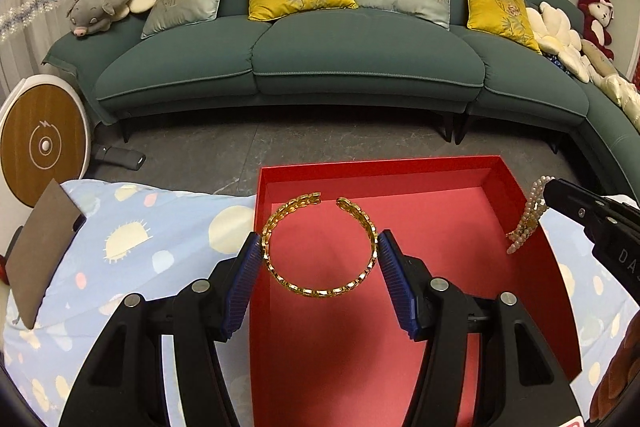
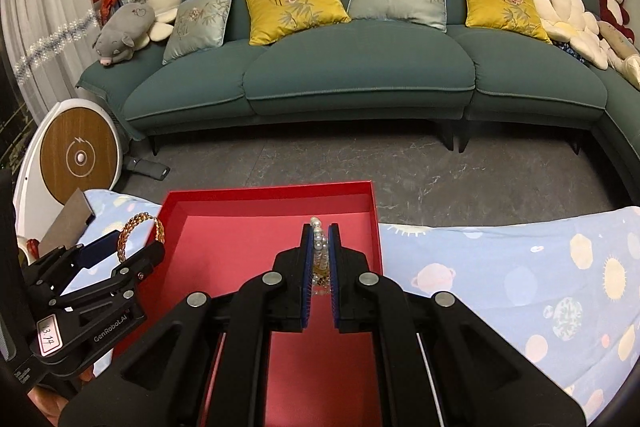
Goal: Organize jewelry
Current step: 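Carry the gold cuff and pearl strand into the red box with both tools, then open both tools to drop the cuff and pearls, then withdraw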
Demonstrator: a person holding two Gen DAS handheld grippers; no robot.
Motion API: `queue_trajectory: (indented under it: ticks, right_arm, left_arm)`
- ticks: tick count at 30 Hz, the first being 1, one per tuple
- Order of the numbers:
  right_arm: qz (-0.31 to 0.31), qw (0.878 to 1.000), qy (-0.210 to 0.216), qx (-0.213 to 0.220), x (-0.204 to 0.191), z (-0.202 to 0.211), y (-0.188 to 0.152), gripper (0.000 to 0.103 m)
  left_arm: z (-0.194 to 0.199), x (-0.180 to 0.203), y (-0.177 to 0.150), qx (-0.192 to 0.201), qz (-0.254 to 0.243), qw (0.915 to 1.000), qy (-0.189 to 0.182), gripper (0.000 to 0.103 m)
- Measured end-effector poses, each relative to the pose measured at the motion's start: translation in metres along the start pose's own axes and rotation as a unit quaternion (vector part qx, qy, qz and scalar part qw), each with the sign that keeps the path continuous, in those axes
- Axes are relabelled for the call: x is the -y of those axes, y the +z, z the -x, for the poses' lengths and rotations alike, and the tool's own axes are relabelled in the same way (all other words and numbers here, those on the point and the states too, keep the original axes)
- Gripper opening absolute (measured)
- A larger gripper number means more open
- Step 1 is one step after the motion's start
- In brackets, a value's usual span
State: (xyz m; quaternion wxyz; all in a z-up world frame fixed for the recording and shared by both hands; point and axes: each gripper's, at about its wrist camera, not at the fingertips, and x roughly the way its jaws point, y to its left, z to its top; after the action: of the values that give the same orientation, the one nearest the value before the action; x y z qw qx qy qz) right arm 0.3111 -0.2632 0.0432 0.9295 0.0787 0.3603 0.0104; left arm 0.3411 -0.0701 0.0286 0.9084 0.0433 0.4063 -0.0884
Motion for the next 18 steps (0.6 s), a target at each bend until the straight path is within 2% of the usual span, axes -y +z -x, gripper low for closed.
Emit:
queue_trajectory:
  ticks: [6,15,17,18]
  right_arm:
    - [0.013,1.000,-0.005,-0.010,-0.004,-0.034,-0.001,0.007]
    - [0.014,1.000,-0.013,-0.019,-0.004,-0.051,-0.007,0.009]
    - [0.007,1.000,-0.012,-0.017,-0.001,-0.051,-0.008,0.011]
    - [0.003,1.000,-0.009,-0.017,0.000,-0.051,-0.009,0.022]
  left_arm:
    - [-0.026,-0.002,0.000,-0.021,0.000,0.9998,0.000,0.057]
    - [-0.030,-0.002,-0.002,-0.022,0.003,0.9998,0.002,0.058]
    - [-0.030,0.001,-0.003,-0.018,-0.001,0.9998,0.008,0.058]
    - [-0.029,0.001,-0.003,-0.016,-0.003,0.9998,0.008,0.058]
